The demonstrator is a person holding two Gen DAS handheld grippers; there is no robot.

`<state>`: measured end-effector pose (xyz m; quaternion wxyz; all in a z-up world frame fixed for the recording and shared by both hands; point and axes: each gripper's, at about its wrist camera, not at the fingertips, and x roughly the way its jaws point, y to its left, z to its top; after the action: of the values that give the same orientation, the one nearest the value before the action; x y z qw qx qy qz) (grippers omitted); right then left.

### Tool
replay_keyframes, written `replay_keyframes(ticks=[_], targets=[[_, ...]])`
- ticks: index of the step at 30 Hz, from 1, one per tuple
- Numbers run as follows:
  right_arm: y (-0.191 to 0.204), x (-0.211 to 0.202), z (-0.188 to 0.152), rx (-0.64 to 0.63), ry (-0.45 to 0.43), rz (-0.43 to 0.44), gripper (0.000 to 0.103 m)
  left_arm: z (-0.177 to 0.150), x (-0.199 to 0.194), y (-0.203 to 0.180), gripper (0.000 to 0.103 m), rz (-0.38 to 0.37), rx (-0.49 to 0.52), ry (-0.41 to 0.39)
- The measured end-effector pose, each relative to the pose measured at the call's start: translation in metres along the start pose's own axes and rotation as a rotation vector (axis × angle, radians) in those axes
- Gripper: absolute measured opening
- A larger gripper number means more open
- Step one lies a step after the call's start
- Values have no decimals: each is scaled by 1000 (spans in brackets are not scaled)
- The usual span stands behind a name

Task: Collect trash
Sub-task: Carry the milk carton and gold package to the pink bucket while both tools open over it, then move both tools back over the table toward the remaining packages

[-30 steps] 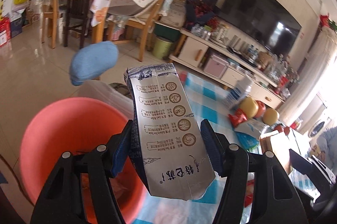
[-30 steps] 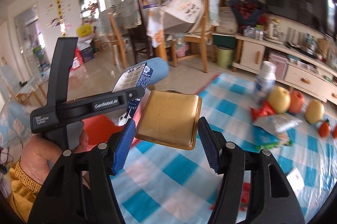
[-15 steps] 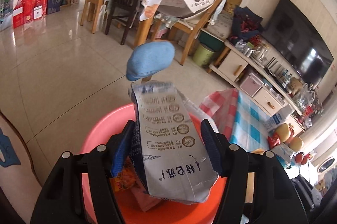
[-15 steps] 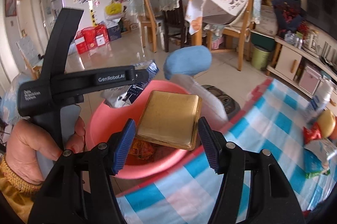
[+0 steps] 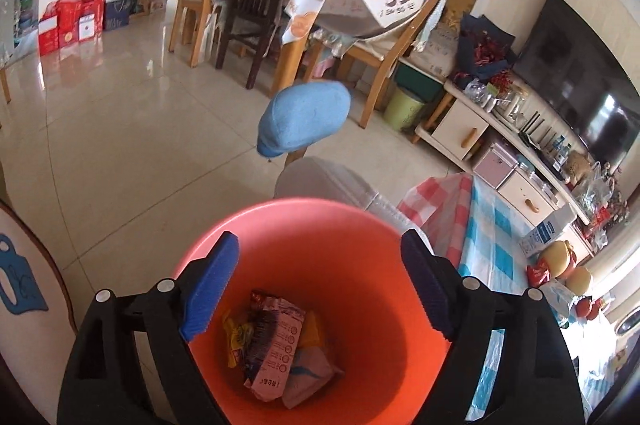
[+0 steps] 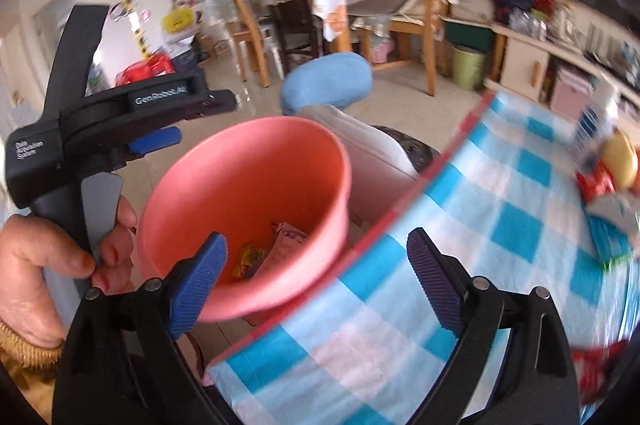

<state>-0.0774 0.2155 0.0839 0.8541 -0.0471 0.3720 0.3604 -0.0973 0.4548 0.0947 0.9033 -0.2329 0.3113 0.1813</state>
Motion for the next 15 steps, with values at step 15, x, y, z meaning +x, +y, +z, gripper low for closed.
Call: replay_keyframes(ticks=[15], targets=[[-23, -59, -36, 18, -43, -109, 95, 2, -34, -45, 85, -78, 90, -193]])
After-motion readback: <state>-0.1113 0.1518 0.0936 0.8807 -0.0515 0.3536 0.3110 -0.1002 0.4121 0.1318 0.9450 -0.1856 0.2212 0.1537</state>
